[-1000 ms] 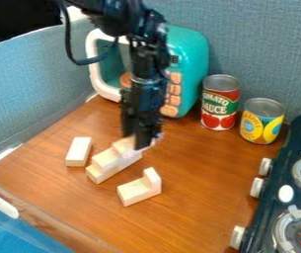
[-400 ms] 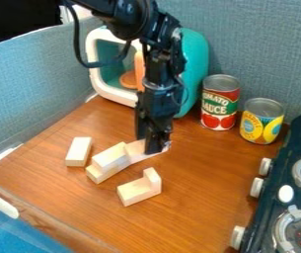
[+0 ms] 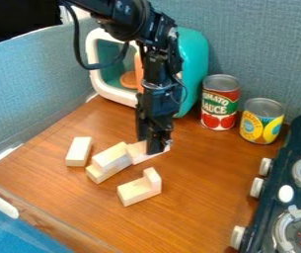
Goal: Take the block off of the tower
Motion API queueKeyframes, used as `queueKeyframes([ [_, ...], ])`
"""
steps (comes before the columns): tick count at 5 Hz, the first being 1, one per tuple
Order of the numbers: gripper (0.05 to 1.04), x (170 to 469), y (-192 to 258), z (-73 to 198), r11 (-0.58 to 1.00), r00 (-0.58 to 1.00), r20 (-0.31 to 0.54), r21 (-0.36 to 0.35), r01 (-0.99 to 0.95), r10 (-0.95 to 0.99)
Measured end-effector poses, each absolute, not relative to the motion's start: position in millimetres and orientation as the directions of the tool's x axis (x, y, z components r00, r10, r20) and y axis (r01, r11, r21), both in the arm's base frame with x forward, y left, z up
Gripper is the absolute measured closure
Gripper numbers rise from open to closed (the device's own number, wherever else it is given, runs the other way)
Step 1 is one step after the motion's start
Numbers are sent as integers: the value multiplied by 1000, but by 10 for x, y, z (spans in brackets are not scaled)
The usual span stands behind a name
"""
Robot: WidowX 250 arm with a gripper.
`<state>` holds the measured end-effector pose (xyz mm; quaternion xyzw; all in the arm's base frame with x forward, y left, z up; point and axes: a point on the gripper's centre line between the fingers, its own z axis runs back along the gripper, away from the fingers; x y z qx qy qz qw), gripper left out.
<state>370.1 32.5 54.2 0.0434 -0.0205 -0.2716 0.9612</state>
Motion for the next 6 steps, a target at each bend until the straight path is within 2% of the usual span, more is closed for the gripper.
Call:
queueKeyframes([
  [1,585,3679,335,523,840,844,-4,90,535,-536],
  [2,585,3695,338,374,826,828,-40,62,560,-559],
  [4,585,3710,375,236,832,834,-41,53,552,-551],
  [5,543,3715,381,237,840,842,-40,59,539,-537],
  [6,219,3711,391,243,841,843,-45,63,538,-536],
])
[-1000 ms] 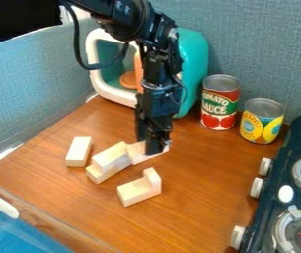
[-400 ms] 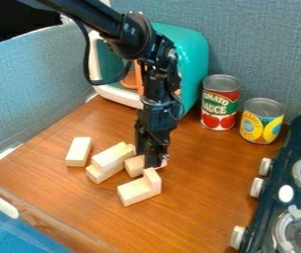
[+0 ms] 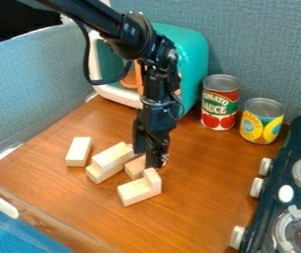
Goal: Take the block off of the tower
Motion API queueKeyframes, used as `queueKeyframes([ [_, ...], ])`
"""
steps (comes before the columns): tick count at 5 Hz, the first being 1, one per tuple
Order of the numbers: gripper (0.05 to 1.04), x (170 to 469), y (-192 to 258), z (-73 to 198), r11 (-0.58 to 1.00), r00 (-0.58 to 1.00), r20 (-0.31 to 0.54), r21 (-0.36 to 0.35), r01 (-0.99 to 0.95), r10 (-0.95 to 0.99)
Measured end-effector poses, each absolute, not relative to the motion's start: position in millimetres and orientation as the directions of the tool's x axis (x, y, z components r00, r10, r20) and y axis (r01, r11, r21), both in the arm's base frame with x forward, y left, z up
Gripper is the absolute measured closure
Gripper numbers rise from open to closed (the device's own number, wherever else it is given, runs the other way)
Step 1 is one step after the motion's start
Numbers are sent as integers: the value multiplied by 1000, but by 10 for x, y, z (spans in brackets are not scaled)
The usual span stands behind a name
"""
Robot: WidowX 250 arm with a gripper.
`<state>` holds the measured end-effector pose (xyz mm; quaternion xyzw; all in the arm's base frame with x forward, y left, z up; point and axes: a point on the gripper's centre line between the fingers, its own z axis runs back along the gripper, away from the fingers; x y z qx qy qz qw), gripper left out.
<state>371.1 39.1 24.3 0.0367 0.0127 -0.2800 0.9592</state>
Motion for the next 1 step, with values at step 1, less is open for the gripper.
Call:
queueKeyframes([
  [1,65,3702,355,216,841,843,-34,48,538,-537],
])
